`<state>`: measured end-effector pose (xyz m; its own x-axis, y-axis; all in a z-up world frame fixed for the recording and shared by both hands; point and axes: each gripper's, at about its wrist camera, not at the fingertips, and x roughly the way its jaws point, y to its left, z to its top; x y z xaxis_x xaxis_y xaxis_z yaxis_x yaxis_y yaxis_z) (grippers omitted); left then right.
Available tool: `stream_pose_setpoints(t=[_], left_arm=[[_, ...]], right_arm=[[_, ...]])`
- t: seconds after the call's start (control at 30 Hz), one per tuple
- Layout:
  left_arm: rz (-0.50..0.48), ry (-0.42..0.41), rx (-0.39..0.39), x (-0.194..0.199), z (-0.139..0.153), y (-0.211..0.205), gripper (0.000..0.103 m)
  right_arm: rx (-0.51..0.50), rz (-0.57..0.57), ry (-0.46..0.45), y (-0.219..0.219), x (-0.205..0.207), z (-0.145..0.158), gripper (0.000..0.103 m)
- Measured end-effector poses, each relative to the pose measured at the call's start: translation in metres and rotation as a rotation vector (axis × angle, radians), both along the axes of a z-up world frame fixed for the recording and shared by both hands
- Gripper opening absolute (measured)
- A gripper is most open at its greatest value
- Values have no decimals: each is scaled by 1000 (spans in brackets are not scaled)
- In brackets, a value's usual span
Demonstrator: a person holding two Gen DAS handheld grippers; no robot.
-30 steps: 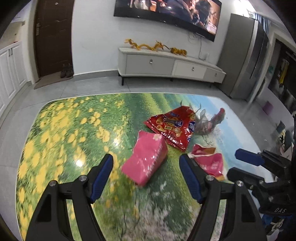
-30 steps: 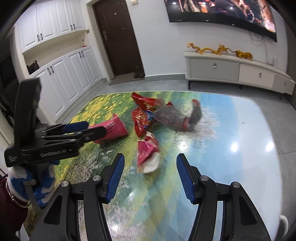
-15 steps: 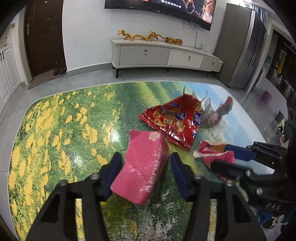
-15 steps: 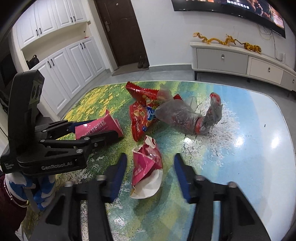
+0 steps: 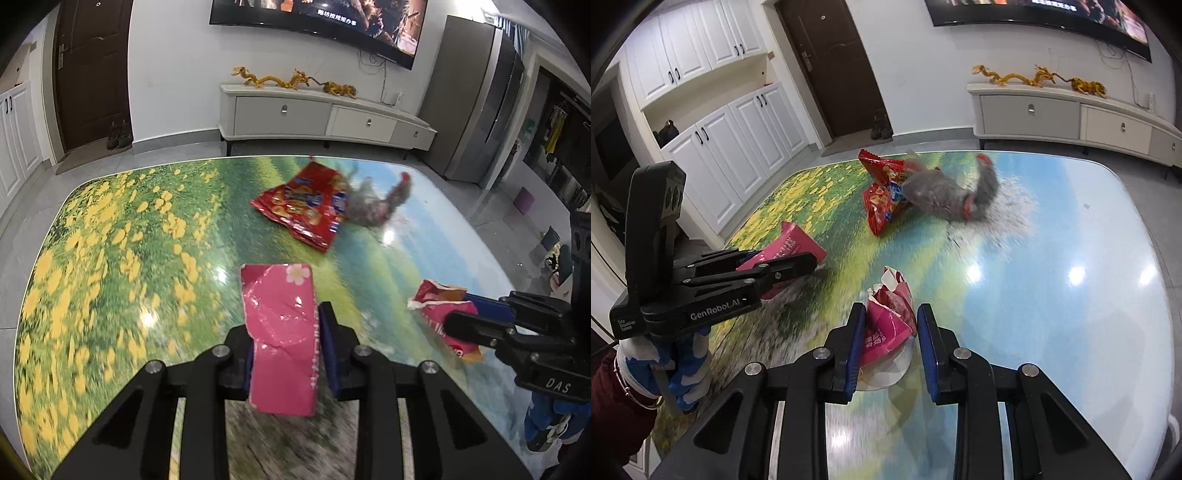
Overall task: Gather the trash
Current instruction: 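Carry the pink tissue pack and pink wrapper toward the trash bin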
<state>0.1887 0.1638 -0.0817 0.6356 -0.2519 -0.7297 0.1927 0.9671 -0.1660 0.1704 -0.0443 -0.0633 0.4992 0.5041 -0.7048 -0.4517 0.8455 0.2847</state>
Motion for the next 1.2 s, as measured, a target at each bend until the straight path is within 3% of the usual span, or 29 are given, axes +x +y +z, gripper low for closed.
stream_pose_setpoints(t=[0.23, 0.7, 0.9, 1.2], left_arm=[[-49, -39, -29, -25, 26, -32, 27], [-253, -108, -119, -55, 83, -138, 26], [-363, -96, -98, -54, 87, -201, 26], [-558, 12, -61, -46, 61, -334, 26]], right_arm=[[30, -94, -28, -53, -38, 15, 26], [59, -290, -154, -164, -108, 59, 26], [71, -419, -156, -228, -128, 53, 26], [57, -651, -58, -330, -148, 4, 26]])
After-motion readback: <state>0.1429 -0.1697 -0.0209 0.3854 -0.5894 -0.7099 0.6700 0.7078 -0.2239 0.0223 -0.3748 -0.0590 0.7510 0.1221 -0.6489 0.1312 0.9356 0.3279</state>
